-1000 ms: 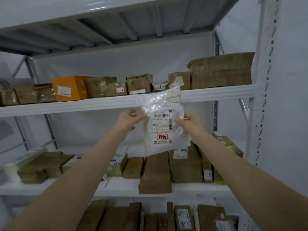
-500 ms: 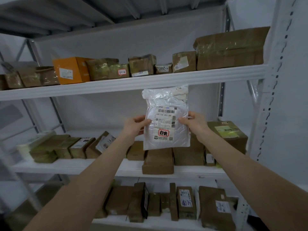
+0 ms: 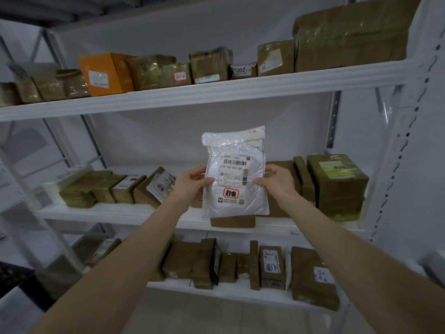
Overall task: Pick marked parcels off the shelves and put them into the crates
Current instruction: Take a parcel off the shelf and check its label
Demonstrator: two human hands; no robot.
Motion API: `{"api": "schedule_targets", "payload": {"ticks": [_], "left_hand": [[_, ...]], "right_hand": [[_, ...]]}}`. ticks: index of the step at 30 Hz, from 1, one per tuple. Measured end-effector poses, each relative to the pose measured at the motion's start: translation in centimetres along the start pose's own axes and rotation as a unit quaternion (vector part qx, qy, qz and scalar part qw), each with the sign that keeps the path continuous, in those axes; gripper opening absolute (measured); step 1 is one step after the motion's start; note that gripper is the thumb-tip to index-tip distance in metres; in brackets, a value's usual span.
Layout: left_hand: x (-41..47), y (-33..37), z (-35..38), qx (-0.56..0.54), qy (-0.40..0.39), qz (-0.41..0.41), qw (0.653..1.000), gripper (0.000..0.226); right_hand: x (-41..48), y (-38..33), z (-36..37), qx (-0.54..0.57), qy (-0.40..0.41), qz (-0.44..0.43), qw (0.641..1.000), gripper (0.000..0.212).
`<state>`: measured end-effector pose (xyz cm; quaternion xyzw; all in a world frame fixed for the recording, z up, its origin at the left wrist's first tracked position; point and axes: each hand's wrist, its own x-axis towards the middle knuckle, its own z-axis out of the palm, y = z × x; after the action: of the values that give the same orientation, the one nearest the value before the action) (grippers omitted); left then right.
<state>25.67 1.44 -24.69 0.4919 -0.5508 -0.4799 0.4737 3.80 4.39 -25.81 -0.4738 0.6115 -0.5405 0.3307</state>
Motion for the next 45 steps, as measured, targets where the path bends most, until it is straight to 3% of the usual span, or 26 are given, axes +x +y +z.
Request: {"api": "schedule_targets", "payload": {"ticks": [8, 15, 30, 45], "left_hand": [[-1.1, -3.1, -3.4, -0.009, 0.035, -0.024, 0.999, 0.044], [-2.5, -7.5, -11.1, -0.005, 0.099, -0.053, 0.994, 0.043], [-8.1, -18.2, -41.6, 0.034, 0.250, -0.128, 0.959, 0.040], [-9.1, -28.7, -64.3, 0.025, 0.410, -0.233, 0.881, 0.033]], "right_hand": [[-0.7, 1.5, 4.5, -0.014, -0.036, 0.027, 0.999, 0.025], [-2.6, 2.3, 13.2, -0.040, -0.087, 0.048, 0.994, 0.026], [-11.3, 3.0, 47.5, -0.088, -0.248, 0.075, 0.962, 0.026], [-14.5, 5.6, 77.2, -0.147, -0.415, 0.046, 0.896, 0.021]]}}
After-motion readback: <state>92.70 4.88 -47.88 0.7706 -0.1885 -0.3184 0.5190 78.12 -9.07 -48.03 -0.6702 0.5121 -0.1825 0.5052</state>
